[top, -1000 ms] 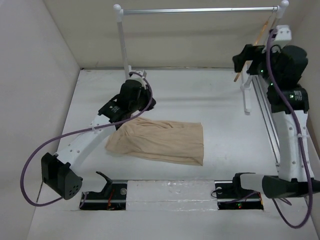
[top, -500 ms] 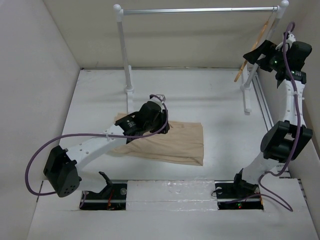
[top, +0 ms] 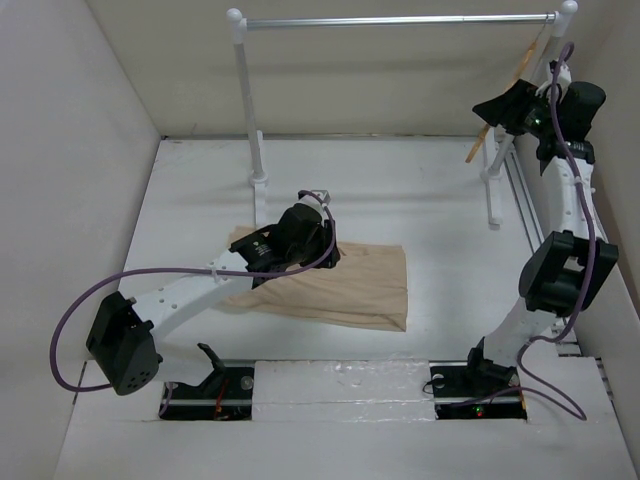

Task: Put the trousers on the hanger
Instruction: Pick up the hanger from the clothesline, then place the trousers on the hanger, then place the hanger at the clothesline.

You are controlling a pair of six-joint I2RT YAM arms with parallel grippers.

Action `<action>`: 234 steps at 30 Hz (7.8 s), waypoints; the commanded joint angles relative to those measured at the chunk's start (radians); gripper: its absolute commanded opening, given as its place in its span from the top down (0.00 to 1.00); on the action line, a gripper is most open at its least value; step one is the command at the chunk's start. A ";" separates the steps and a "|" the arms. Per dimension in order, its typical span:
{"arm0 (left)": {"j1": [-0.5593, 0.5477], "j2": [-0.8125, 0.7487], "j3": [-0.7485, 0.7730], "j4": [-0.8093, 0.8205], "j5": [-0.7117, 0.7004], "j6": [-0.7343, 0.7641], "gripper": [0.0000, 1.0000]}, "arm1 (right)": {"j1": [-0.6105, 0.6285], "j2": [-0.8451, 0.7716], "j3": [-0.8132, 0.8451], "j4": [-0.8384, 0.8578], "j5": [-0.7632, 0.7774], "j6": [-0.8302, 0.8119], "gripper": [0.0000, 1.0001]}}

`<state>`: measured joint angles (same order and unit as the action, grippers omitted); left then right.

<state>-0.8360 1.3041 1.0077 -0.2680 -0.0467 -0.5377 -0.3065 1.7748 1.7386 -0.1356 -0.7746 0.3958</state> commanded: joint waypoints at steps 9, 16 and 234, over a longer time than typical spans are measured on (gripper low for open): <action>-0.002 0.029 0.106 -0.007 -0.022 -0.007 0.60 | 0.017 -0.020 -0.007 0.238 -0.078 0.100 0.81; -0.002 0.089 0.288 -0.037 0.011 0.010 0.54 | 0.029 -0.122 -0.010 0.140 -0.094 0.023 0.86; -0.071 0.078 0.992 -0.065 -0.200 0.116 0.01 | 0.515 -0.540 -0.475 0.306 0.091 0.316 1.00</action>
<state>-0.9115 1.4899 2.0083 -0.4149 -0.2222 -0.4637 0.2752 1.2331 1.1496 -0.0204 -0.6048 0.7269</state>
